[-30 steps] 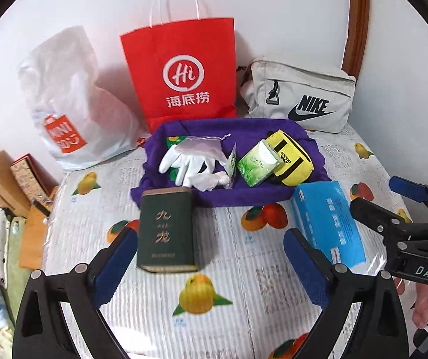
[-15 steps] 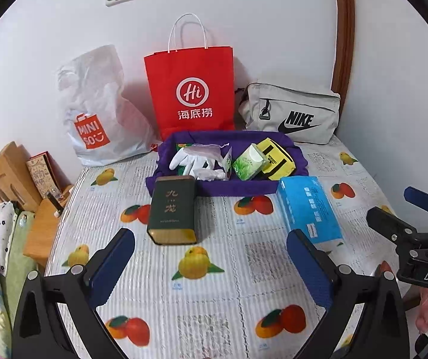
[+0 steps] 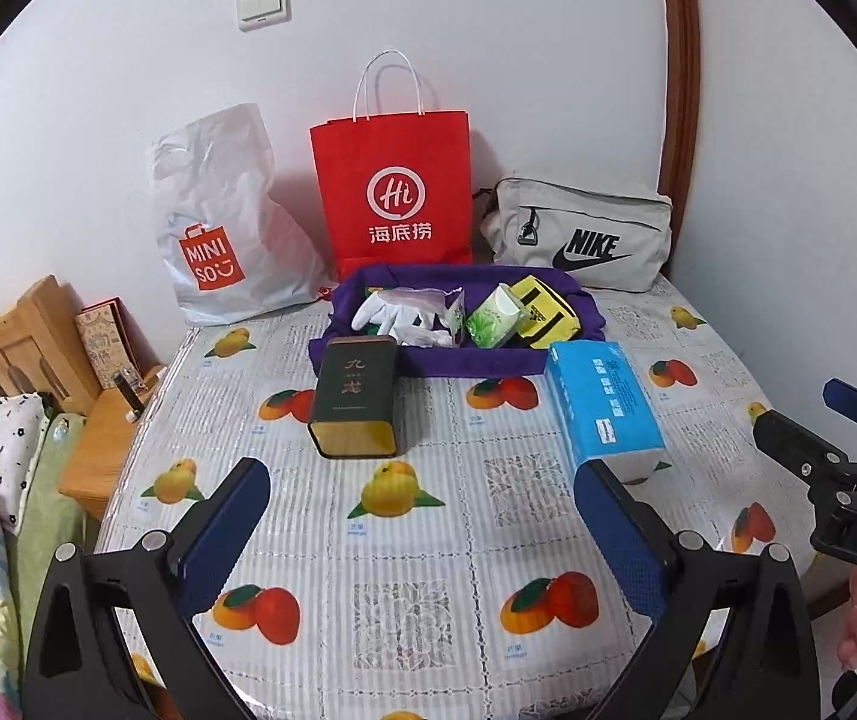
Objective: Organize soft objects
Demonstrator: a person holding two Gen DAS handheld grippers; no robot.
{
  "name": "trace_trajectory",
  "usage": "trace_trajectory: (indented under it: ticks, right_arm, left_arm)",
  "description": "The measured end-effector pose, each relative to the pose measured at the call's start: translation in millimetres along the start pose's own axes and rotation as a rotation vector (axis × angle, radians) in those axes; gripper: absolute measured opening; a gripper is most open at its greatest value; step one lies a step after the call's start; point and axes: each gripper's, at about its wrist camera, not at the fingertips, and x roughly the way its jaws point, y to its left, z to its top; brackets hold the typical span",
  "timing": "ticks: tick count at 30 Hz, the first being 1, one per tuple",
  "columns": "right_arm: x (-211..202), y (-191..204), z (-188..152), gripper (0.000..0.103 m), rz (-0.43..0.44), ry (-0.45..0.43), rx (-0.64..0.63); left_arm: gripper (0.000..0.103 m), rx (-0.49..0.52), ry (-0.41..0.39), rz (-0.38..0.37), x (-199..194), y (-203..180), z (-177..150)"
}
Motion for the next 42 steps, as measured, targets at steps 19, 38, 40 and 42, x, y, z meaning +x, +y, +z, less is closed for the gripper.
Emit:
trace_trajectory:
  ticks: [19, 38, 40, 42]
  right_arm:
    - [-7, 9, -11, 0.101, 0.012, 0.005, -0.006]
    - [-5, 10, -10, 0.101, 0.002, 0.011, 0.003]
    - [-5, 10, -10, 0.101, 0.003, 0.012, 0.004]
    - [-5, 11, -10, 0.101, 0.003, 0.012, 0.001]
  left_arm:
    - [0.102, -0.012, 0.010, 0.010, -7, 4, -11]
    - [0.102, -0.010, 0.011, 0.006, -8, 3, -15]
    - [0.102, -0.007, 0.011, 0.006, -8, 2, -16]
    - [0.102, -0.008, 0.012, 0.007, -9, 2, -15]
